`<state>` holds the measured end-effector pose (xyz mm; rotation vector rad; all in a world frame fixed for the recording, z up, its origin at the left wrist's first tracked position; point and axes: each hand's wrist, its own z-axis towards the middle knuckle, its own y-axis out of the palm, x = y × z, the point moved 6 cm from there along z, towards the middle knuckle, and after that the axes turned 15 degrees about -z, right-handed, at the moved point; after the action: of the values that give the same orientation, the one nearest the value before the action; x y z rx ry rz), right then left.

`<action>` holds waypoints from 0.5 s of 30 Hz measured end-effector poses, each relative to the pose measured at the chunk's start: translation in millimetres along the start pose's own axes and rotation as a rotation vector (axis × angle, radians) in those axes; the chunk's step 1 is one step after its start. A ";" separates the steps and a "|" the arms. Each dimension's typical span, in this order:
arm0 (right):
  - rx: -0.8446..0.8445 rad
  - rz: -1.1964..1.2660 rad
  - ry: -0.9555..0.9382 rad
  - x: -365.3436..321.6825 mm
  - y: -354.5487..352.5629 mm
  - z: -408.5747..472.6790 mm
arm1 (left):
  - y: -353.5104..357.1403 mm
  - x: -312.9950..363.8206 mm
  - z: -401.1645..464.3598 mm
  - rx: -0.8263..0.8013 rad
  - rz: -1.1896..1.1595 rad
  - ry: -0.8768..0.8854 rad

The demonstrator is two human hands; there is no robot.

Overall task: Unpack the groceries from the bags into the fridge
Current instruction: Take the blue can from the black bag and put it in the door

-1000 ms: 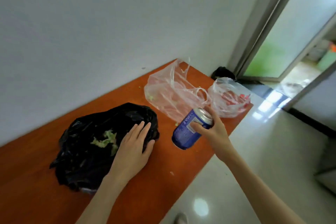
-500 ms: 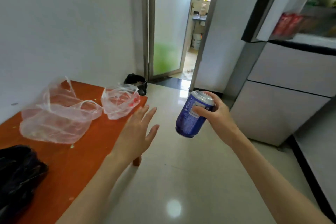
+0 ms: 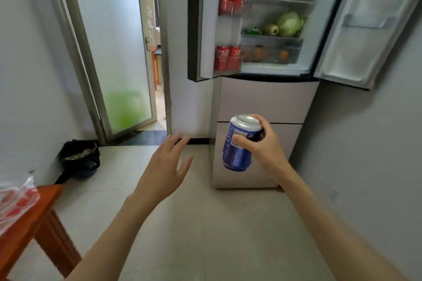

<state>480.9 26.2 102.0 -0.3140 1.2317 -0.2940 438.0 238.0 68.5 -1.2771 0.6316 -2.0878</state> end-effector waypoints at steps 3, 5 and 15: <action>0.050 -0.042 -0.061 9.6 -32.2 45.2 | 26.9 12.2 59.3 -0.021 -0.035 0.032; 0.083 -0.074 -0.096 14.8 -49.7 80.9 | 40.5 16.8 101.6 -0.026 -0.036 0.069; 0.218 -0.151 -0.218 3.7 -112.1 315.9 | 37.7 38.1 358.1 0.107 0.137 0.303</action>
<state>776.7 -54.5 237.2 -0.2432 0.9536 -0.5069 757.0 154.6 218.1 -0.8414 0.7053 -2.1857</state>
